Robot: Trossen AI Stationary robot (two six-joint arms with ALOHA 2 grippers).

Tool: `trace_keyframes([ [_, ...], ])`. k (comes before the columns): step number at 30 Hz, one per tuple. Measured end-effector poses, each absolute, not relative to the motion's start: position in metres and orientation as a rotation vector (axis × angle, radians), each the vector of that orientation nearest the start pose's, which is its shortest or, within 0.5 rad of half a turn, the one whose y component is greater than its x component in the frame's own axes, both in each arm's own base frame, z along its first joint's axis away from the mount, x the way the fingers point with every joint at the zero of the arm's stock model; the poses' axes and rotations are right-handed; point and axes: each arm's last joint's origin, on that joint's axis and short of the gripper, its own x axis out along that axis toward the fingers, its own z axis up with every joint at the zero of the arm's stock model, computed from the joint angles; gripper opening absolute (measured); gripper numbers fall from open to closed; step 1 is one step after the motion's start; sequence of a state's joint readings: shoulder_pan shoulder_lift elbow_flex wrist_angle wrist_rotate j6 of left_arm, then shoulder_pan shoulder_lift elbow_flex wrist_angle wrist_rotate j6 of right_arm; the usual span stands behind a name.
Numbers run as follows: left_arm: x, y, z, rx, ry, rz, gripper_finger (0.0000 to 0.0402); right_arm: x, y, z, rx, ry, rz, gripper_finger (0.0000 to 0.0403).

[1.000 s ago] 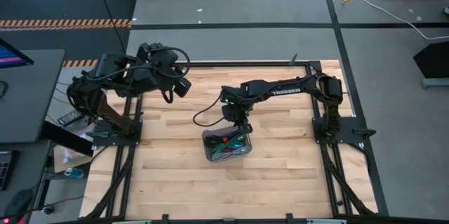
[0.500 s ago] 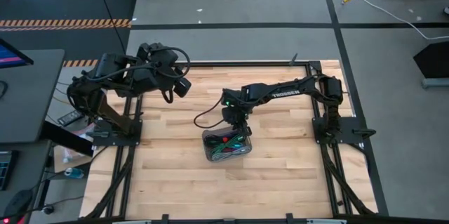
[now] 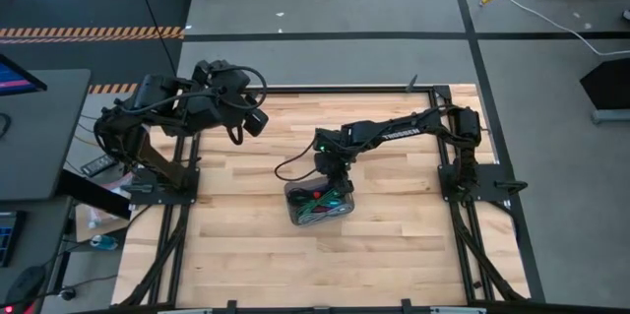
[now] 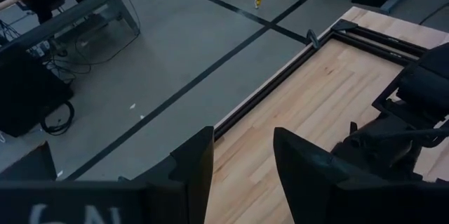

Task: Pick and place USB-C Cables
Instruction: Adjust the black bin

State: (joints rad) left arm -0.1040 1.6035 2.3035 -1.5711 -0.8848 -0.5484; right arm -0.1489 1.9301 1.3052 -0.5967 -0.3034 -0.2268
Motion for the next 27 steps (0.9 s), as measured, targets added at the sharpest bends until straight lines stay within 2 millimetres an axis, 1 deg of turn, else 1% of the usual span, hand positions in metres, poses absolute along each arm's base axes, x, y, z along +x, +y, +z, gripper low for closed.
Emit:
trace_keyframes([
  [2,0.234,-0.002,0.505,-0.074,0.556,0.905,0.0156,0.376,-0.051,0.166,0.066,1.171,0.242,0.0067],
  [5,0.234,-0.002,0.505,-0.085,0.559,0.894,0.0156,0.375,-0.059,0.166,0.077,1.177,0.197,0.0018],
  [6,0.234,-0.002,0.505,-0.089,0.558,0.895,0.0156,0.374,-0.061,0.166,0.082,1.18,0.188,0.0012],
  [11,0.234,-0.002,0.505,-0.089,0.558,0.895,0.0156,0.372,-0.079,0.166,0.122,1.187,0.062,0.0007],
  [14,0.234,-0.002,0.505,-0.089,0.558,0.895,0.0156,0.369,-0.089,0.167,0.127,1.189,0.024,0.0006],
  [22,0.234,-0.002,0.505,-0.088,0.558,0.895,0.0156,0.36,-0.11,0.167,0.091,1.22,0.009,0.0004],
  [27,0.234,-0.002,0.505,-0.087,0.559,0.894,0.0156,0.356,-0.117,0.167,0.085,1.235,0.006,0.0004],
])
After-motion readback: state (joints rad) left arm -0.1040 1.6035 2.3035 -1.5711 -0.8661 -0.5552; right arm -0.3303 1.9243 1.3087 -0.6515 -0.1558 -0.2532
